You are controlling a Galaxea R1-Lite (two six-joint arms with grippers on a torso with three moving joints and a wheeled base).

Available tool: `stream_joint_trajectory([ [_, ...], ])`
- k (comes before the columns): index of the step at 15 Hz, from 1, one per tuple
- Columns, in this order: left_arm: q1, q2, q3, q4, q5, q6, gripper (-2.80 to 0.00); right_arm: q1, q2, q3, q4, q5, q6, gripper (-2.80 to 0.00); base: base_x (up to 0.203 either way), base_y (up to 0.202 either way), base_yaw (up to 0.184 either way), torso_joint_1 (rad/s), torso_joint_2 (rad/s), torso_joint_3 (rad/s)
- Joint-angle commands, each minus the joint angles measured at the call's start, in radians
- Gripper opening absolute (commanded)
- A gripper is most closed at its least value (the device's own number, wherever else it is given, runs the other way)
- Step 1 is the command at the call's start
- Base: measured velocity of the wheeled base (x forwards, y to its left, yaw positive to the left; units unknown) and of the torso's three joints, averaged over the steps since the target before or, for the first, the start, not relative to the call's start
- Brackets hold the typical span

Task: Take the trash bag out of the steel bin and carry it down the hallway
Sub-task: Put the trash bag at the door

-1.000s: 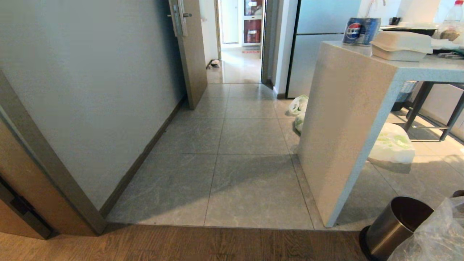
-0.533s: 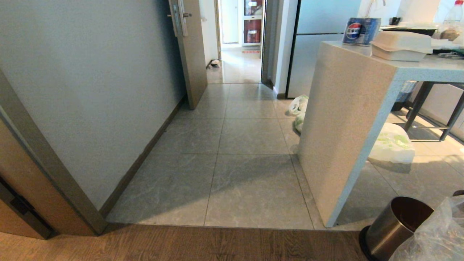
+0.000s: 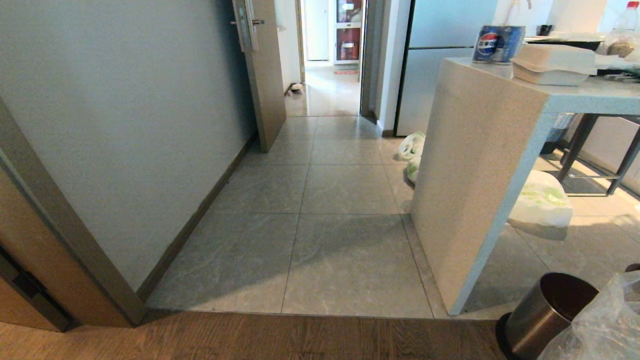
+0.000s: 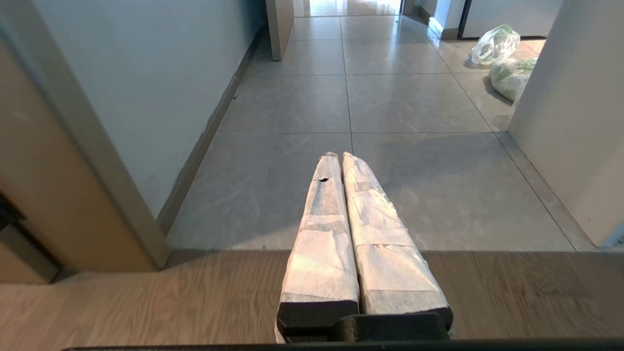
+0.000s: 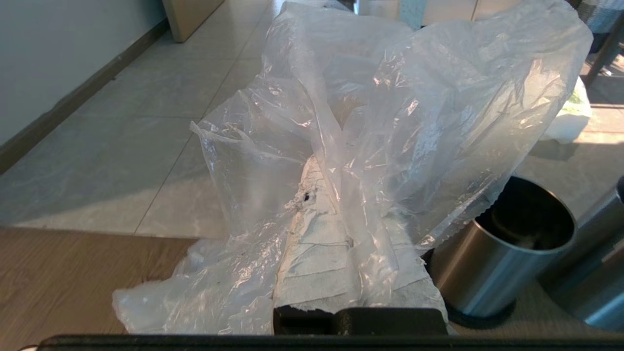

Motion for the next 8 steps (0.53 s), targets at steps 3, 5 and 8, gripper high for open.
stream_joint_trajectory([
  [3, 0.0, 0.001, 0.0, 0.0, 0.0, -0.001, -2.8, 0.0, 0.002, 0.0, 0.0, 0.0, -0.001, -2.8, 0.177, 0.0, 0.0, 0.002, 0.0, 0.003],
  [5, 0.0, 0.001, 0.0, 0.0, 0.0, -0.002, -2.8, 0.0, 0.002, 0.0, 0.0, 0.0, 0.001, -2.8, 0.19, 0.0, 0.0, 0.0, 0.0, 0.002],
  [8, 0.0, 0.001, 0.0, 0.0, 0.0, -0.002, -2.8, 0.0, 0.002, 0.0, 0.0, 0.0, -0.001, -2.8, 0.192, 0.0, 0.002, 0.003, 0.0, 0.005],
])
